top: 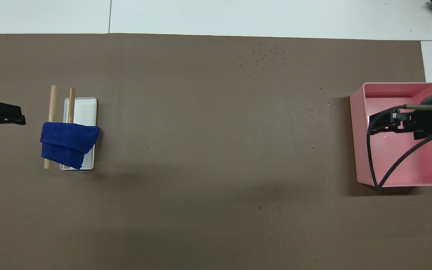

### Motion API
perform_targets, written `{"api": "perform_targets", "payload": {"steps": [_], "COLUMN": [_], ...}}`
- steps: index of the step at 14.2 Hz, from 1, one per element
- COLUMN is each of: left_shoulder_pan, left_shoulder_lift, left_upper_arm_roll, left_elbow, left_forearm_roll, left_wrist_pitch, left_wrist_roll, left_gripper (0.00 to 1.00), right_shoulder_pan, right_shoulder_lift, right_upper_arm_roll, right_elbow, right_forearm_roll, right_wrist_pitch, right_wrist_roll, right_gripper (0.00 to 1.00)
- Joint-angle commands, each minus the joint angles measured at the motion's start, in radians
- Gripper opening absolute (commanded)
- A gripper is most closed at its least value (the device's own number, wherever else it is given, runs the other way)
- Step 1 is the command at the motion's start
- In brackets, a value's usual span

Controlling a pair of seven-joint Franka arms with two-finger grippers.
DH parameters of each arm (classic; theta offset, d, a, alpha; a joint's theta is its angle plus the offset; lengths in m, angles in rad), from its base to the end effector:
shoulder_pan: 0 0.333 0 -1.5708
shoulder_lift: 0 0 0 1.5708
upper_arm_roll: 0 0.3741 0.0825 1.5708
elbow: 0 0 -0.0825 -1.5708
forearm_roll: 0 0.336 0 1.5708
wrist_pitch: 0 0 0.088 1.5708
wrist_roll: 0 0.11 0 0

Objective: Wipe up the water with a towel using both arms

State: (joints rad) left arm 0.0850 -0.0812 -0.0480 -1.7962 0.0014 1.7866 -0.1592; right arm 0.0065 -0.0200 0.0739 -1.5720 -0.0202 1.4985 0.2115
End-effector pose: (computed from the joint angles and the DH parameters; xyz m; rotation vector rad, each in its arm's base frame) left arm 0.4916 0.0172 0.6424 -3.1236 -0.3070 -0.1126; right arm 0.4900 0.0376 0.6829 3.1046 -0.2053 -0.0775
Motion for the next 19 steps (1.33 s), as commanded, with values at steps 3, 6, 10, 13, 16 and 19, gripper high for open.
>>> {"api": "perform_targets", "payload": {"steps": [3, 6, 10, 13, 16, 19], "left_shoulder_pan": [0.042, 0.050, 0.042, 0.029, 0.012, -0.017], "left_shoulder_lift": [-0.012, 0.018, 0.021, 0.015, 0.008, 0.015], "left_upper_arm_roll": [-0.006, -0.006, -0.006, -0.007, -0.009, -0.009], "left_elbow": [-0.207, -0.284, -0.338, -0.380, -0.411, -0.388], "left_forearm_roll": [0.012, 0.012, 0.012, 0.012, 0.012, 0.012], "left_wrist_pitch": [0.224, 0.330, 0.373, 0.395, 0.407, 0.390], "left_wrist_roll": [0.013, 0.010, -0.002, -0.042, -0.069, -0.134], "left_gripper": [1.00, 1.00, 1.00, 1.00, 0.78, 0.35], "right_shoulder_pan": [-0.008, -0.011, -0.011, -0.011, -0.011, -0.011], "right_shoulder_lift": [-0.015, -0.015, -0.015, -0.015, -0.015, -0.017], "right_upper_arm_roll": [0.004, 0.004, 0.004, 0.004, 0.004, 0.004], "right_elbow": [-0.016, -0.016, -0.016, -0.016, -0.017, -0.020], "right_forearm_roll": [0.005, 0.005, 0.005, 0.005, 0.005, 0.005], "right_wrist_pitch": [0.003, 0.003, 0.003, 0.003, 0.002, 0.002], "right_wrist_roll": [-0.017, -0.018, -0.018, -0.020, -0.021, -0.024], "right_gripper": [1.00, 1.00, 1.00, 1.00, 1.00, 1.00]}}
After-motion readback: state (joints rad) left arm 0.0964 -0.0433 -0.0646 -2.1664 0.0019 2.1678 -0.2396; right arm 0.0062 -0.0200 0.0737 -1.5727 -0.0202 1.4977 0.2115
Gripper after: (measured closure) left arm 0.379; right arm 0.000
